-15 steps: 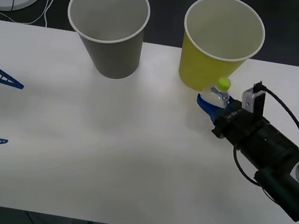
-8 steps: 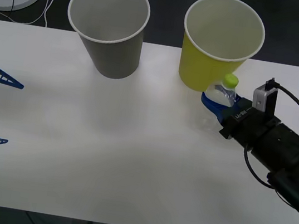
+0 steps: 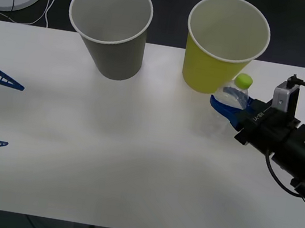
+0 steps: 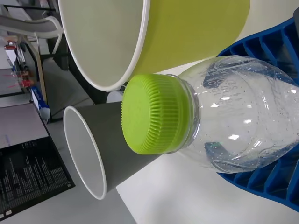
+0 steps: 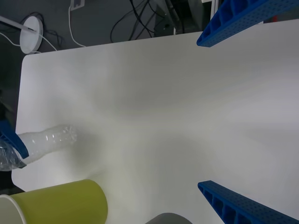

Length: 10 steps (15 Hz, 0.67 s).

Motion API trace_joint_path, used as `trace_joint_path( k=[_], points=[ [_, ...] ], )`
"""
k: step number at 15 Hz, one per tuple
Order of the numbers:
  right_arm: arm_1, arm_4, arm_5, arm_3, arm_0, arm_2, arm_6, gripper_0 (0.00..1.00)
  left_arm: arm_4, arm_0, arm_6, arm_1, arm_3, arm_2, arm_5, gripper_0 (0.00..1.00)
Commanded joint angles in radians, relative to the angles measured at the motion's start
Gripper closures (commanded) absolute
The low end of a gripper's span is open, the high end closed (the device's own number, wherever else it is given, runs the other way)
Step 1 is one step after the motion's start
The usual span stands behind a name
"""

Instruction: Put the can into the green bin and the plastic bottle into the gray bin

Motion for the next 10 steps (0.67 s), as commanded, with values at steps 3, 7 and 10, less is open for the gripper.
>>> trace_joint_path(
  k=[3,7,10],
  points=[
    [-0.1,-0.049,-0.009,-0.066,0.0,0.001,-0.133,1.0,0.0,0.0,0.0,0.0,0.0,0.0,0.0,0.0],
    [-0.175,-0.047,-0.009,-0.123,-0.002,-0.01,-0.263,1.0,0.0,0.0,0.0,0.0,0.0,0.0,0.0,0.0],
    [-0.224,-0.047,-0.009,-0.151,-0.002,-0.027,-0.334,1.0,0.0,0.0,0.0,0.0,0.0,0.0,0.0,0.0]
  ],
)
